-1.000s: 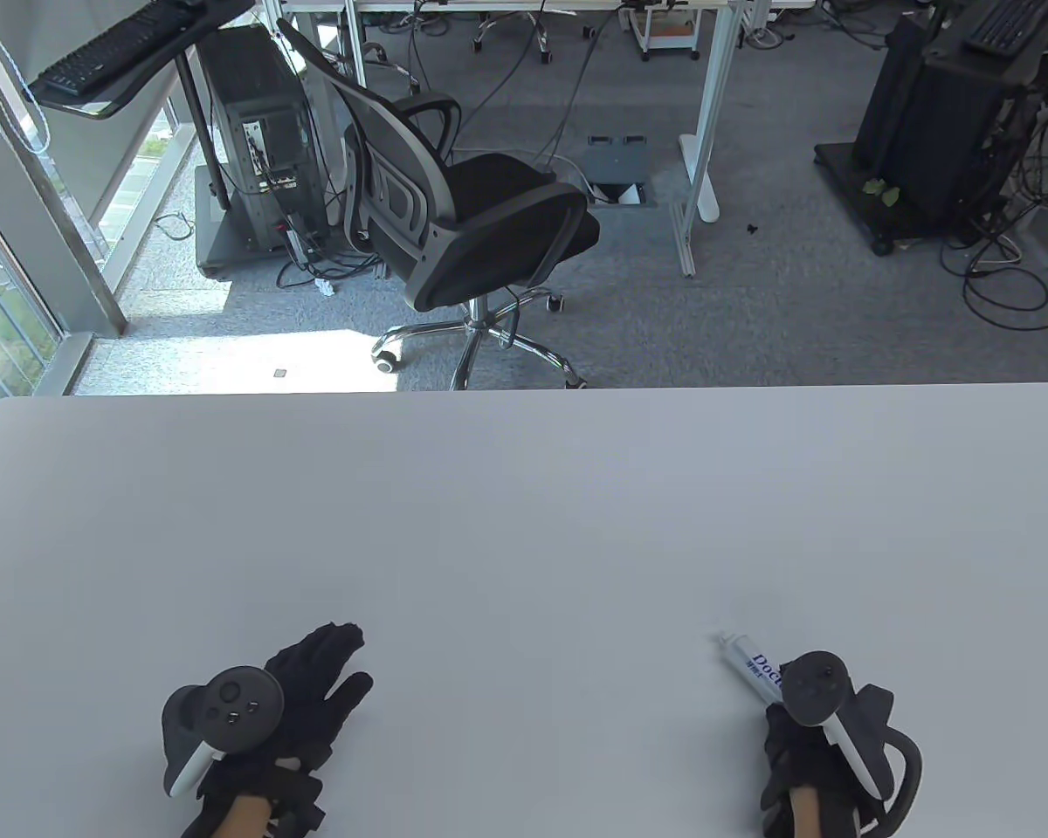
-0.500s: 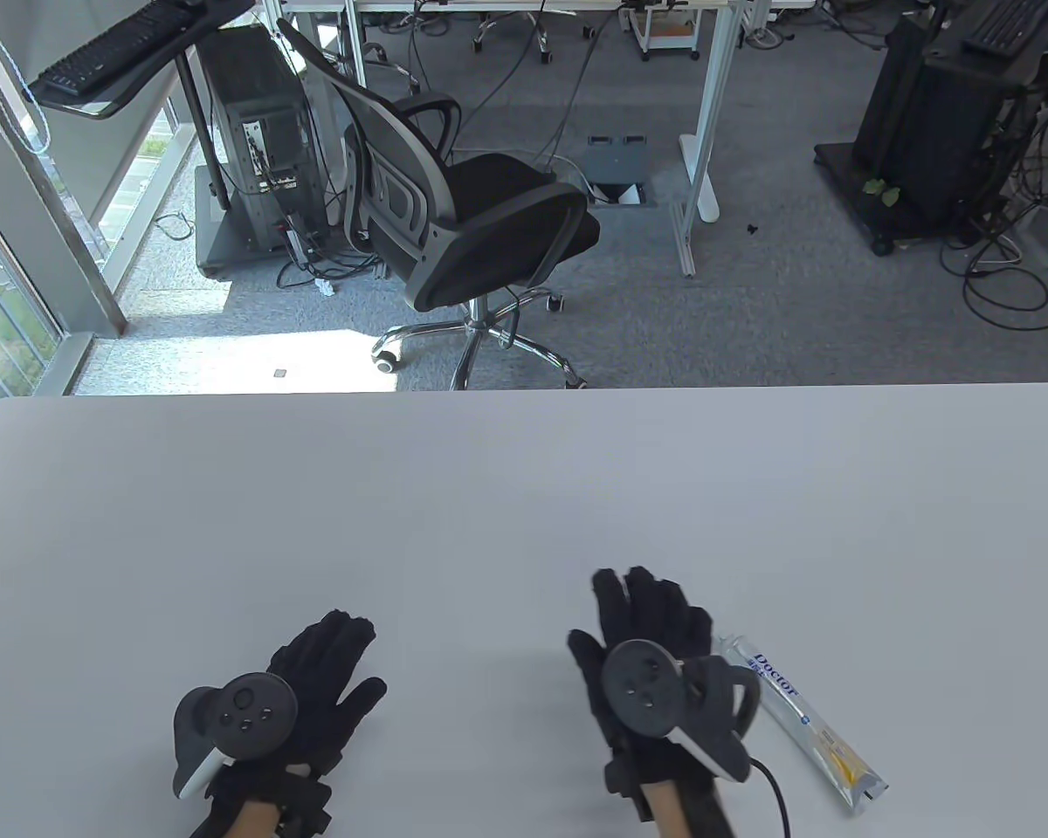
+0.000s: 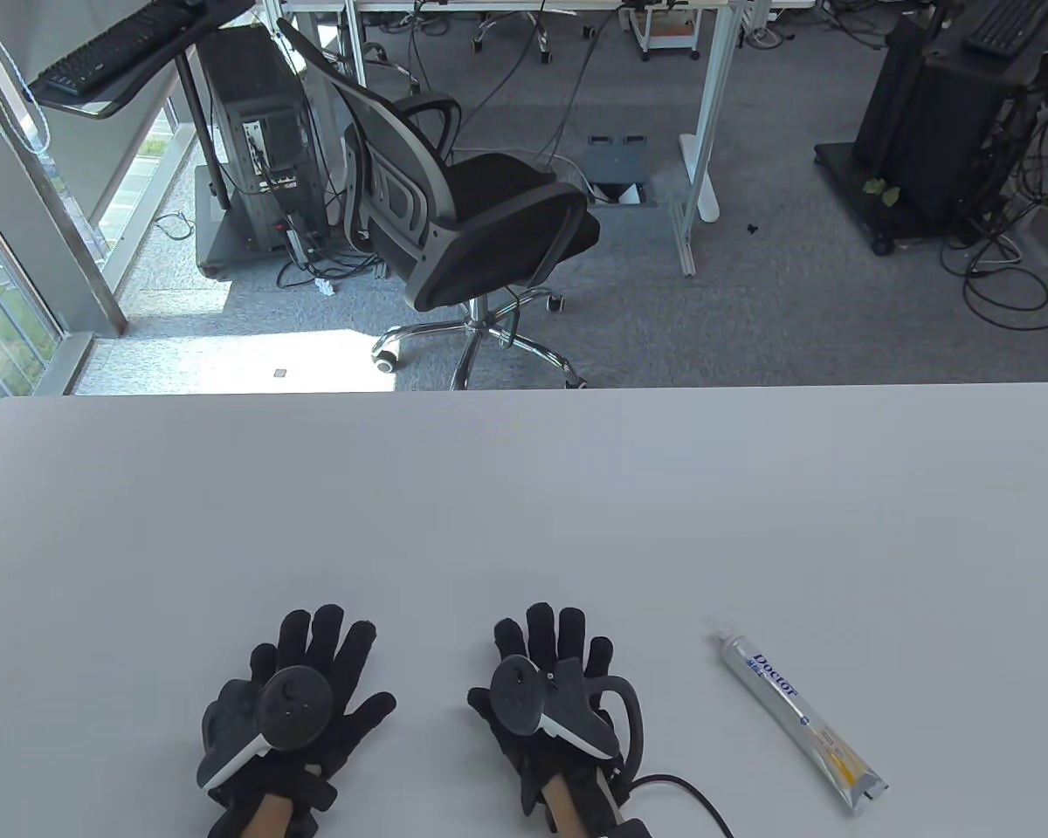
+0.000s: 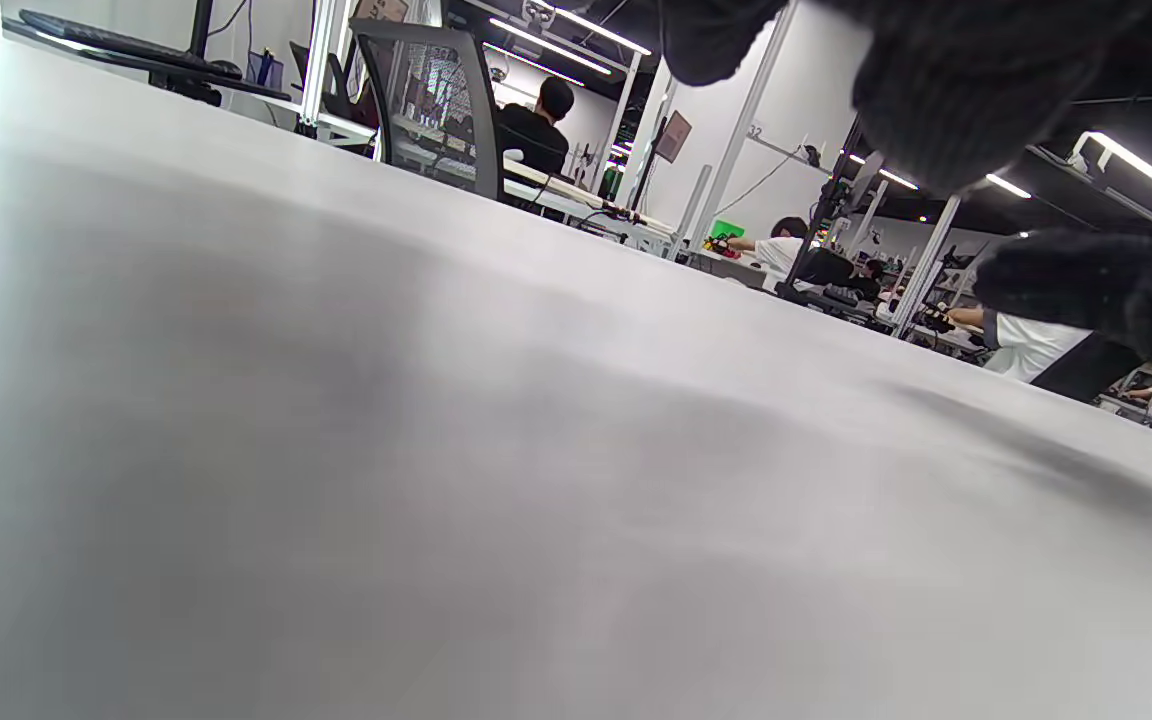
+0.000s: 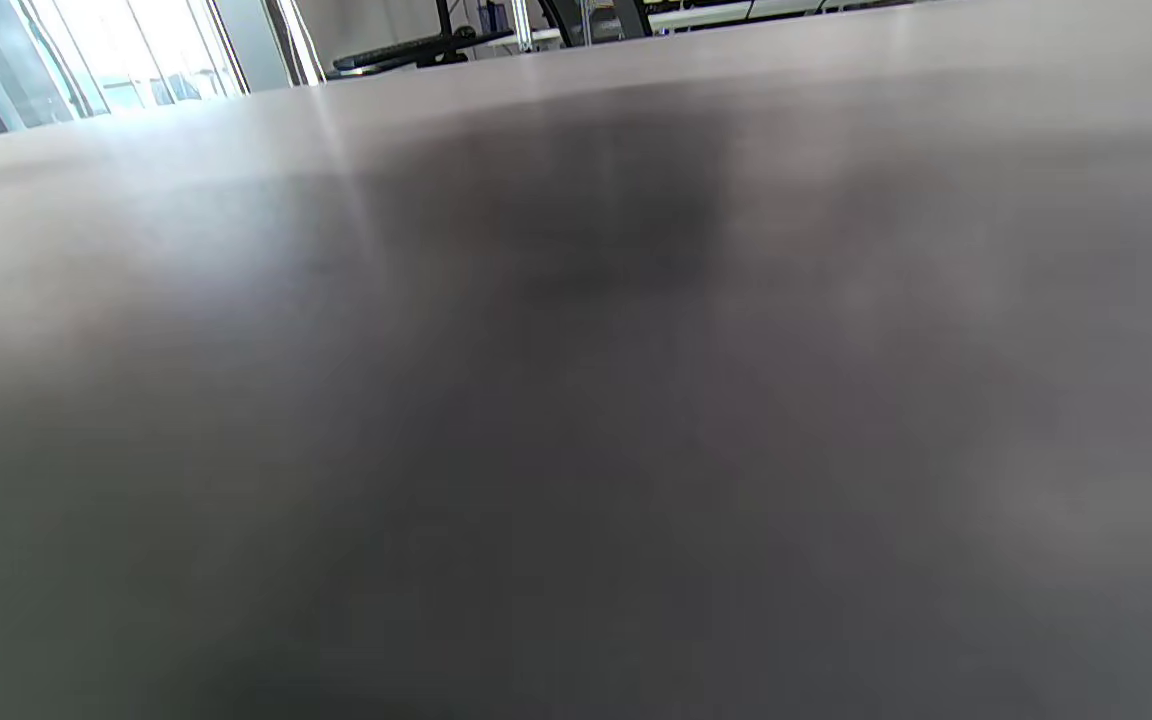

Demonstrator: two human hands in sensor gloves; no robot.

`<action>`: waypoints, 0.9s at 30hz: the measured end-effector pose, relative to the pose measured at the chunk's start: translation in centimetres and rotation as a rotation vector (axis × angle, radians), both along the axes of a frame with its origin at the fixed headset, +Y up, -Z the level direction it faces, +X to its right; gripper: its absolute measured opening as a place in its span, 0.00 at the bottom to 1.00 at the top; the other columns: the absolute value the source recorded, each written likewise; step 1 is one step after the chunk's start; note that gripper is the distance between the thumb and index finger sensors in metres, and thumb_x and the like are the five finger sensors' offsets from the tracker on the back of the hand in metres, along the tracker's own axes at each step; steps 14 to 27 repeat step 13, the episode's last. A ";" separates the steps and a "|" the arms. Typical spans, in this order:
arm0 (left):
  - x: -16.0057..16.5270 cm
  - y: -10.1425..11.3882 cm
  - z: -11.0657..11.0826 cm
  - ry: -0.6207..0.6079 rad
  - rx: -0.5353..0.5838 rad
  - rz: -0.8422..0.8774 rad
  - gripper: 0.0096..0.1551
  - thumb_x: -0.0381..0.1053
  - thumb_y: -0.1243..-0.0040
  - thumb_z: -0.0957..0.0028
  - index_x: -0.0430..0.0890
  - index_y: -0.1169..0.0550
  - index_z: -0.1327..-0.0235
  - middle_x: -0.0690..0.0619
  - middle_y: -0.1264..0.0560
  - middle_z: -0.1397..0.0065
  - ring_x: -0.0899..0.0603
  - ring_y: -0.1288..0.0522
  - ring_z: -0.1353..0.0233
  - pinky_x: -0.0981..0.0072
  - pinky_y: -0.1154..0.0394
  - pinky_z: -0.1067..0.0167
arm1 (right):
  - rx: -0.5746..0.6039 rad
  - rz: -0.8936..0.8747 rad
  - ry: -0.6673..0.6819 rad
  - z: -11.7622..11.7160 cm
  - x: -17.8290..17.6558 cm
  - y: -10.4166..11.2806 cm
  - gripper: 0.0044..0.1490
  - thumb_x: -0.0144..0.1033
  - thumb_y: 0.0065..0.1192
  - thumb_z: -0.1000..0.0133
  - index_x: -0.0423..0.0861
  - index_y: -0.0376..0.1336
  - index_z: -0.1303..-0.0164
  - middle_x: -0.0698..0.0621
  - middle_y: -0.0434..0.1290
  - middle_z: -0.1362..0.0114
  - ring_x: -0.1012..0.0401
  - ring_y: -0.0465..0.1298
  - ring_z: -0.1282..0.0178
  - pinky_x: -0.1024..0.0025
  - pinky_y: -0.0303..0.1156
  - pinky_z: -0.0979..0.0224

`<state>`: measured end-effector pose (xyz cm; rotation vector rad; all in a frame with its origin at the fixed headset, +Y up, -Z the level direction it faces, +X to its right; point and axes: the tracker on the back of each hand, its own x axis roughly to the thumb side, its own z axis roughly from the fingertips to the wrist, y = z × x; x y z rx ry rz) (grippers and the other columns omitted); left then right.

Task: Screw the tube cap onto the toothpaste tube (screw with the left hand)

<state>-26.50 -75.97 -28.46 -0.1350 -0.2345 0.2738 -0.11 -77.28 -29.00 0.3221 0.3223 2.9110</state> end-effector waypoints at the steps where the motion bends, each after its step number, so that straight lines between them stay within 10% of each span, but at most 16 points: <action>1: 0.3 -0.1 0.0 -0.001 0.001 0.014 0.49 0.76 0.50 0.41 0.62 0.53 0.12 0.50 0.63 0.11 0.36 0.68 0.15 0.33 0.67 0.29 | -0.024 -0.007 -0.001 0.0 0.0 -0.3 0.50 0.60 0.40 0.41 0.47 0.36 0.14 0.38 0.30 0.15 0.33 0.28 0.20 0.26 0.28 0.32; 27: 0.6 -0.3 0.1 -0.018 -0.012 -0.021 0.48 0.75 0.50 0.40 0.61 0.53 0.12 0.47 0.62 0.11 0.36 0.66 0.14 0.32 0.66 0.29 | -0.087 -0.008 0.052 0.2 -1.9 -0.6 0.49 0.58 0.42 0.40 0.46 0.37 0.14 0.36 0.31 0.15 0.32 0.29 0.20 0.26 0.29 0.32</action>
